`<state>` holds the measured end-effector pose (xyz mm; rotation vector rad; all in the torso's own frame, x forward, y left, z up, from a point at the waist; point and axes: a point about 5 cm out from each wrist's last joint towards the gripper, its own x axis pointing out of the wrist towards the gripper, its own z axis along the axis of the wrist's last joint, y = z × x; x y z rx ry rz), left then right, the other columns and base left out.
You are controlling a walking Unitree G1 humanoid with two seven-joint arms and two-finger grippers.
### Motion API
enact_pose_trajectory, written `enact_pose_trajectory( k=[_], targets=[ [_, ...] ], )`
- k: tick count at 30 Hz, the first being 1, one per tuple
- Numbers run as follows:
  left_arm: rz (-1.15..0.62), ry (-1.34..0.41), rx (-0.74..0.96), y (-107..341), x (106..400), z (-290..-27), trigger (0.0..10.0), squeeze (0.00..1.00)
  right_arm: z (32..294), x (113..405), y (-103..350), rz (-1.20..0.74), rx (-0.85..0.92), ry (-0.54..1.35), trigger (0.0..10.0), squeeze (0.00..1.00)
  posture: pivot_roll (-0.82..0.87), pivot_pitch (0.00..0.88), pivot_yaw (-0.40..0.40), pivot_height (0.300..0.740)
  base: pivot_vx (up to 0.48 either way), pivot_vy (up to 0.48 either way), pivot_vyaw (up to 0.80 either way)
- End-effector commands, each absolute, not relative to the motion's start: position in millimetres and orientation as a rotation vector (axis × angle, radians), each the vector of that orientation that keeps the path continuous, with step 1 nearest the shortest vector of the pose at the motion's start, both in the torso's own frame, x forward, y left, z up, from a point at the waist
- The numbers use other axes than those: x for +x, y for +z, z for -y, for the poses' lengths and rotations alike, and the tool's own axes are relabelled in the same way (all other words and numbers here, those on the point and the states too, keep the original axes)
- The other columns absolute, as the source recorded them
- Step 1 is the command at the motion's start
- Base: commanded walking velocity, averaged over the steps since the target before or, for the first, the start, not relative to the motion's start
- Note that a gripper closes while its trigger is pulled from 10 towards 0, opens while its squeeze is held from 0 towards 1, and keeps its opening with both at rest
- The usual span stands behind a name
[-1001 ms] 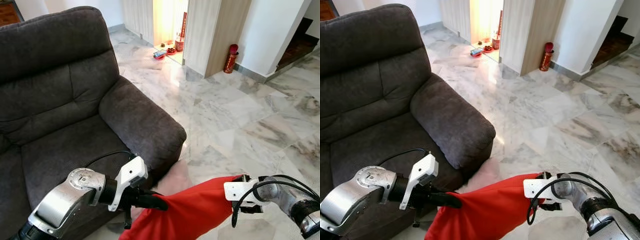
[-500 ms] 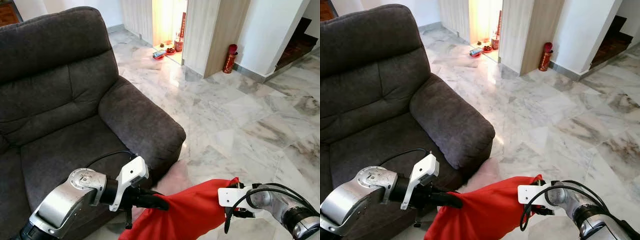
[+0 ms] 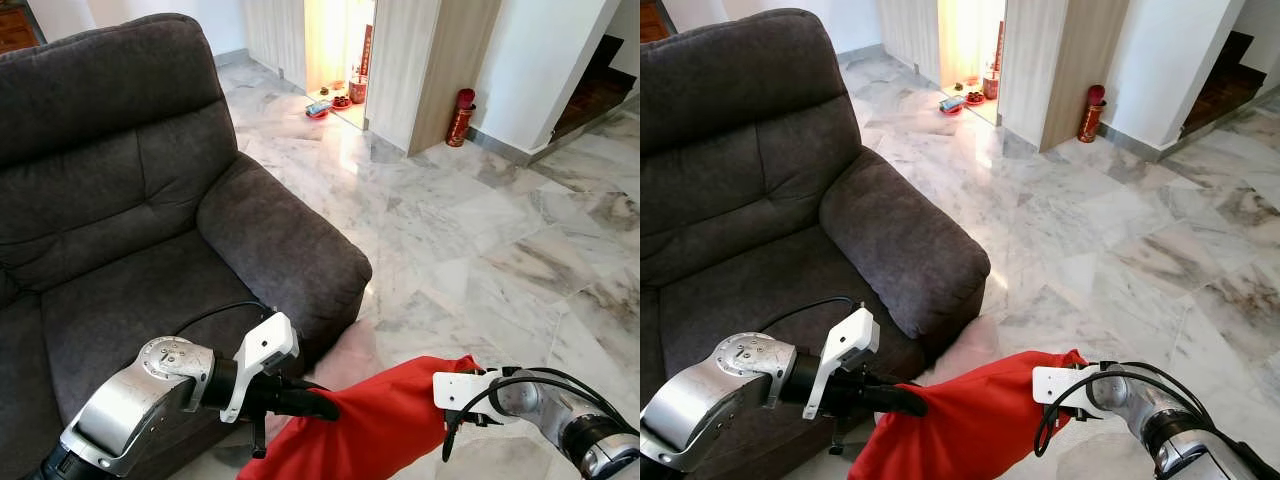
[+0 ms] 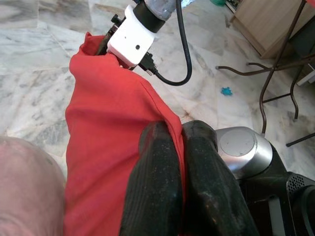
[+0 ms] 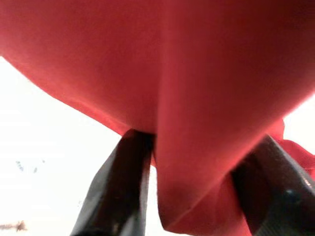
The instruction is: Move the pillow to the sofa from floor
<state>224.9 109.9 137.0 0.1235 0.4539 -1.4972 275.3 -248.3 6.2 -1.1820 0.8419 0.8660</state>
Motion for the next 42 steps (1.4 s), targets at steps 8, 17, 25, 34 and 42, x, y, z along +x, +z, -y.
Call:
enact_pose_trajectory(
  k=[8, 17, 25, 34, 42],
  targets=[
    [-0.353, -1.48, 0.135, 152, 234, -108, 10.0, 0.0, 238, 279, 7, -0.774, -1.096, 0.795, 0.0, 0.0, 0.0, 0.0, 0.007, 0.736, 0.0, 0.0, 0.0],
    [-0.313, -1.24, 0.171, 141, 256, -115, 10.0, 0.0, 239, 289, 19, -0.674, -0.884, 0.6, 0.0, 0.0, -0.01, 0.0, -0.006, 0.736, 0.0, 0.0, 0.0],
    [-0.244, -0.854, 0.184, 128, 286, -127, 10.0, 0.0, 220, 295, 40, -0.448, -0.485, 0.379, 0.0, 0.0, -0.01, 0.0, -0.011, 0.736, 0.0, 0.0, 0.0],
    [-0.2, -0.825, 0.131, 124, 286, -119, 10.0, 0.0, 213, 276, 28, -0.483, -0.437, 0.416, 10.0, 0.0, -0.02, 0.0, -0.015, 0.736, 0.0, 0.0, 0.0],
    [-0.194, -0.999, 0.119, 134, 274, -110, 10.0, 0.0, 227, 298, 50, -0.483, -0.543, 0.41, 10.0, 0.0, -0.01, 0.0, -0.008, 0.736, 0.0, 0.0, 0.0]
  ],
)
